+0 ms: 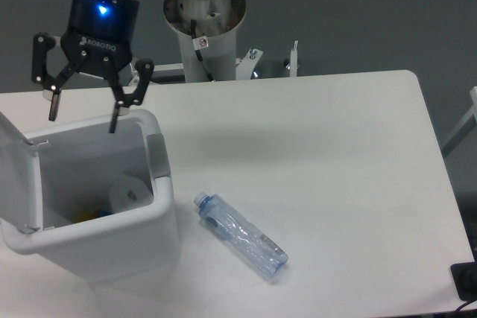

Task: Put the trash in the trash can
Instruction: 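Move the open gripper down to the clear water bottle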

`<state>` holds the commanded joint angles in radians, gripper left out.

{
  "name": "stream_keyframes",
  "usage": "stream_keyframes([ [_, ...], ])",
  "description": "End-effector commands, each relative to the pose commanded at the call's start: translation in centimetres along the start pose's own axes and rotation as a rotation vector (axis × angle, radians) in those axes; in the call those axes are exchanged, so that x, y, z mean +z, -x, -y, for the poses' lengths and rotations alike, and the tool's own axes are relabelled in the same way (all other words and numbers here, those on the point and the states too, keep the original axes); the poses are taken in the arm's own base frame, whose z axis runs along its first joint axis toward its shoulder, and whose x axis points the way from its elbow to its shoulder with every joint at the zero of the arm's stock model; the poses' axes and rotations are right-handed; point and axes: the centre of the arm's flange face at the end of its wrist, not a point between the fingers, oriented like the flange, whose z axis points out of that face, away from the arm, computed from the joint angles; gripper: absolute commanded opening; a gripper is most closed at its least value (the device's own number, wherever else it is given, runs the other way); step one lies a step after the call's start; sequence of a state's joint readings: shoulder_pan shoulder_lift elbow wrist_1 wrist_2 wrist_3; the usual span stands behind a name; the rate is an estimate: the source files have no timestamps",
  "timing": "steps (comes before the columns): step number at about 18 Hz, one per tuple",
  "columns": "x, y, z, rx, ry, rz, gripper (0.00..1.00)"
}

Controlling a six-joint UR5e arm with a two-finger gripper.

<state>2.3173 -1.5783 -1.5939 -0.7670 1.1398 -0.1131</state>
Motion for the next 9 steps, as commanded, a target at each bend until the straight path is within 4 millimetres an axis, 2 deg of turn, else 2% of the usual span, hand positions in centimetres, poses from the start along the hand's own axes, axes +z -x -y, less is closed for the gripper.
stream_keyframes([
  [1, -0.4, 2.8, 1.0, -0.091, -0.019, 0.030, 1.00],
  [2, 0.0, 5.6, 1.8, -0.154, -0.025, 0.059, 1.00],
  [3, 1.9, 9.9, 2.5, -0.208, -0.010, 0.101, 1.00],
  [4, 2.7, 12.3, 2.7, -0.235, -0.002, 0.123, 1.00],
  [5, 4.1, 15.8, 3.3, -0.275, 0.007, 0.150, 1.00],
  [6, 6.7, 18.7, 3.7, -0.303, 0.035, 0.167, 1.00],
  [8, 10.0, 21.6, 3.7, -0.321, 0.072, 0.256, 1.00],
  [9, 12.8, 24.0, 3.1, -0.333, 0.107, 0.353, 1.00],
])
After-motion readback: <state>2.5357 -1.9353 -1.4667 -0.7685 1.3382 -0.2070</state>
